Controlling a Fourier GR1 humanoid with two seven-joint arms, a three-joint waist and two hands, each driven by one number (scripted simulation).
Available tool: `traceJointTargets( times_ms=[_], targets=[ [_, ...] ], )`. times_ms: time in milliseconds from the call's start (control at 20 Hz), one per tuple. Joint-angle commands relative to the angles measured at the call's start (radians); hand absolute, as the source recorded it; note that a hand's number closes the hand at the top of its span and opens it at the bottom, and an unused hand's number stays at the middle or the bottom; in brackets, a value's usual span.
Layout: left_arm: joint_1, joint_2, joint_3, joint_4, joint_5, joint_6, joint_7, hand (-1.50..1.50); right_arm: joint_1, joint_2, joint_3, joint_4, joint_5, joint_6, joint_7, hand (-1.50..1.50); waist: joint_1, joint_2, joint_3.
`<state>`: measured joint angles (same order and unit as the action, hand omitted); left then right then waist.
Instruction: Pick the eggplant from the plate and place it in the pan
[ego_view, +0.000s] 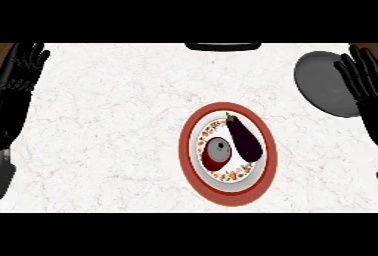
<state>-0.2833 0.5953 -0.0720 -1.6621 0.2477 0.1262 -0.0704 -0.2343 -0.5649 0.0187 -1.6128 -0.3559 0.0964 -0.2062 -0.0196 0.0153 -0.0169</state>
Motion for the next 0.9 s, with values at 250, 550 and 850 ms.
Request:
traceJointTargets(
  times_ms=[250,550,850],
  targets=[
    [0.005,-0.115,-0.053,0.096,0.022,0.042,0.066,0.00,-0.124,-0.077,0.411,0.103,0.090,0.448,0.135,1.50,0.177,0.053,0.011],
    [0.053,-0.149,-0.022,0.177,0.041,0.078,0.119,0.00,-0.256,-0.135,0.304,0.242,0.385,0.351,-0.234,-1.50,0.051,-0.007,0.019],
    [0.004,-0.201,-0.040,0.220,-0.002,0.122,0.130,0.00,-0.488,-0.256,0.283,0.373,0.458,0.527,-0.313,-1.50,0.044,-0.008,0.017]
  ],
)
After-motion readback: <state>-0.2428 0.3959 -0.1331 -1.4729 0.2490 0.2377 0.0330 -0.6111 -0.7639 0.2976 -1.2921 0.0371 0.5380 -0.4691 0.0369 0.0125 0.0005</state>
